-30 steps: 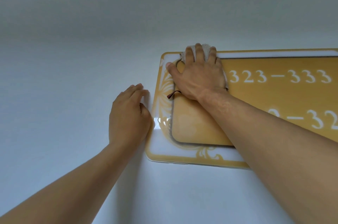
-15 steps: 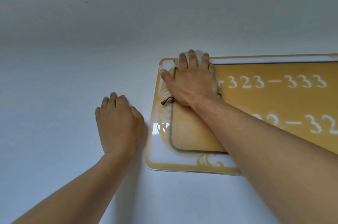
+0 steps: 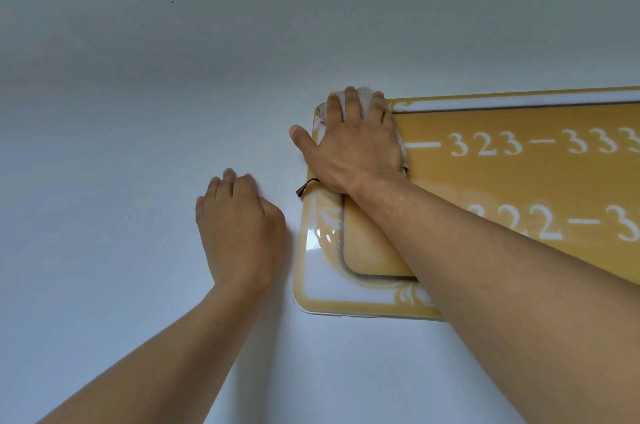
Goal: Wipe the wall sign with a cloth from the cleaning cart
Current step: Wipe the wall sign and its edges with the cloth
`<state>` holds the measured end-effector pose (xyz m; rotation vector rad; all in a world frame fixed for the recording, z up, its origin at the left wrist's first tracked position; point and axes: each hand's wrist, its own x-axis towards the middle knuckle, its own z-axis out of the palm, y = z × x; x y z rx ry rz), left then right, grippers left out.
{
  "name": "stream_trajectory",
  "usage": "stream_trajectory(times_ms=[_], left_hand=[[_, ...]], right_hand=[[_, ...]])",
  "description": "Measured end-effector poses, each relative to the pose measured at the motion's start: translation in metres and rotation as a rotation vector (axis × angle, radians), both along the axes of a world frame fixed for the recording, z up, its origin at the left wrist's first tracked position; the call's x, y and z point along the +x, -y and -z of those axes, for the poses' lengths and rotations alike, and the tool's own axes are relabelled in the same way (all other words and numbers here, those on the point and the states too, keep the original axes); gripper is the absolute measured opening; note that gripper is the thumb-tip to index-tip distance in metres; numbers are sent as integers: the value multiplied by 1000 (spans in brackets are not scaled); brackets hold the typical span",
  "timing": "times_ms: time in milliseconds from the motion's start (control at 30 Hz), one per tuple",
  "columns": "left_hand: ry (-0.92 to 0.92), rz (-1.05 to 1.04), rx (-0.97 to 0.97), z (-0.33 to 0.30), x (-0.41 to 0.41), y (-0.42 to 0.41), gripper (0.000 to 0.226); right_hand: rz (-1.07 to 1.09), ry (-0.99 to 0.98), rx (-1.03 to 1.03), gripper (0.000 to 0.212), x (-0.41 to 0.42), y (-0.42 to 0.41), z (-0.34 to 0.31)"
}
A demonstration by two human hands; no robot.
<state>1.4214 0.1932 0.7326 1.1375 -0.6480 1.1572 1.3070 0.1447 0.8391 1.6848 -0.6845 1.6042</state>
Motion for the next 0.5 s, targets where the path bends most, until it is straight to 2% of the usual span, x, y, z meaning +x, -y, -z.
stream_trajectory(times_ms=[233,500], left_hand=[[18,19,-13,3,2,0,46],[71,129,-75,5,1,-6,25]], right_hand=[[-16,-42,-13,90,19,-10,5],[14,-164,-71,91,57,-29,16]])
